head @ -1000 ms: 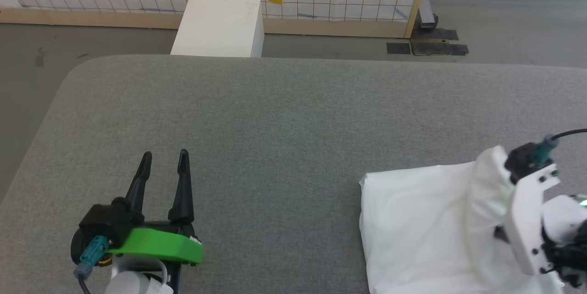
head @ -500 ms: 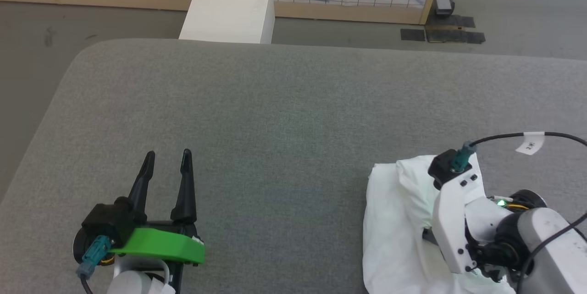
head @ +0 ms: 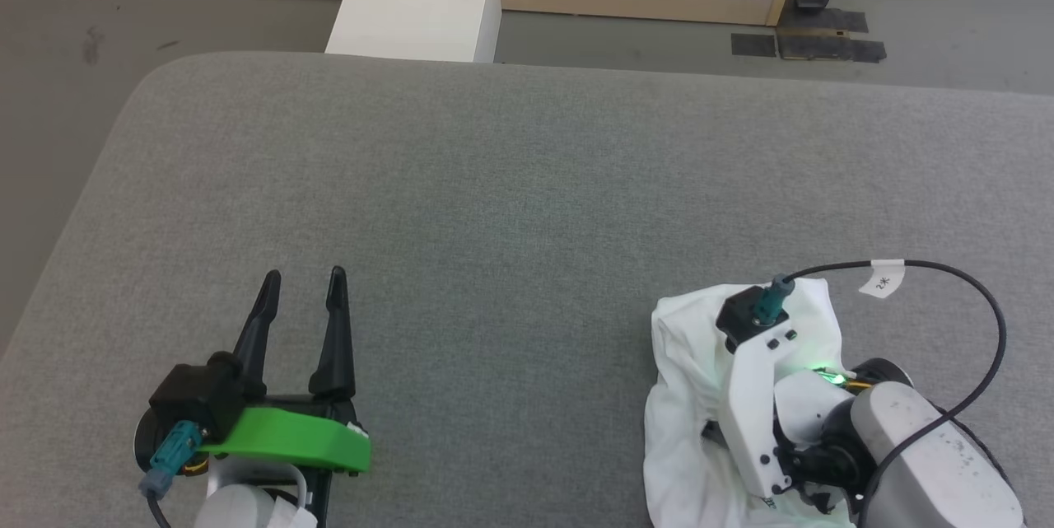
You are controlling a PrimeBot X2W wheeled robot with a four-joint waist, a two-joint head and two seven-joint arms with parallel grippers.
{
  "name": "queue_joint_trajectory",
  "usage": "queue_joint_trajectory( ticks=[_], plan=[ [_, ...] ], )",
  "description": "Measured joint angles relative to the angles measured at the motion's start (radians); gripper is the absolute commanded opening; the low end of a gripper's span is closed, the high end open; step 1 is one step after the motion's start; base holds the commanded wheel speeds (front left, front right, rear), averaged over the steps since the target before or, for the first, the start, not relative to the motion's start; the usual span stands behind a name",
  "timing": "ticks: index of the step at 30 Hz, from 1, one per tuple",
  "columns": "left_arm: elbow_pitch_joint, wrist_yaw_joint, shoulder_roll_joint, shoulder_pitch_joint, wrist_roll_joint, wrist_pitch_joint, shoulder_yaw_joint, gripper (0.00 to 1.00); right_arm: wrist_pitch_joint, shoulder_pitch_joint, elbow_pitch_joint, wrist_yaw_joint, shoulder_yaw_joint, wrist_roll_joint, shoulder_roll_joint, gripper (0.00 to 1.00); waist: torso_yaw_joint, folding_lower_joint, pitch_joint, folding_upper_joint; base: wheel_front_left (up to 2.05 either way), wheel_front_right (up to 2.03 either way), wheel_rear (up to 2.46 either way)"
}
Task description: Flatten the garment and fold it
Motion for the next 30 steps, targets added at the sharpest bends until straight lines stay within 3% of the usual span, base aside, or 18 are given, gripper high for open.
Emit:
queue_joint_trajectory(
  ticks=[1, 6, 11, 17, 24, 30],
  plan=[
    [0.001, 0.0, 0.0, 0.0, 0.0, 0.0, 0.0, 1.0, -0.015, -0.001, 0.004, 0.0, 0.004, 0.0, 0.003, 1.0, -0.002, 0.0, -0.003, 0.0, 0.0, 0.0, 0.0],
    [0.007, 0.0, -0.001, 0.001, 0.0, 0.0, 0.002, 1.0, -0.045, -0.007, -0.019, 0.0, 0.045, 0.03, 0.013, 1.0, -0.011, 0.0, -0.022, 0.0, 0.0, 0.0, 0.0],
    [0.011, 0.0, -0.001, 0.007, 0.0, 0.0, 0.008, 1.0, -0.055, -0.008, -0.13, 0.0, 0.055, 0.101, -0.008, 1.0, -0.027, 0.0, -0.055, 0.0, 0.0, 0.0, 0.0],
    [0.014, 0.0, 0.001, 0.019, 0.0, 0.0, 0.012, 1.0, -0.1, 0.006, -0.27, 0.0, -0.066, 0.14, -0.041, 1.0, -0.057, 0.0, -0.086, 0.0, 0.0, 0.0, 0.0],
    [0.011, 0.0, 0.002, 0.023, 0.0, 0.0, 0.009, 1.0, -0.141, 0.091, -0.324, 0.0, -0.277, -0.017, -0.085, 1.0, -0.085, 0.0, -0.091, 0.0, 0.0, 0.0, 0.0],
    [0.003, 0.0, 0.001, 0.021, 0.0, 0.0, 0.002, 1.0, -0.104, 0.184, -0.314, 0.0, -0.359, -0.137, -0.051, 1.0, -0.088, 0.0, -0.062, 0.0, 0.0, 0.0, 0.0]
  ],
)
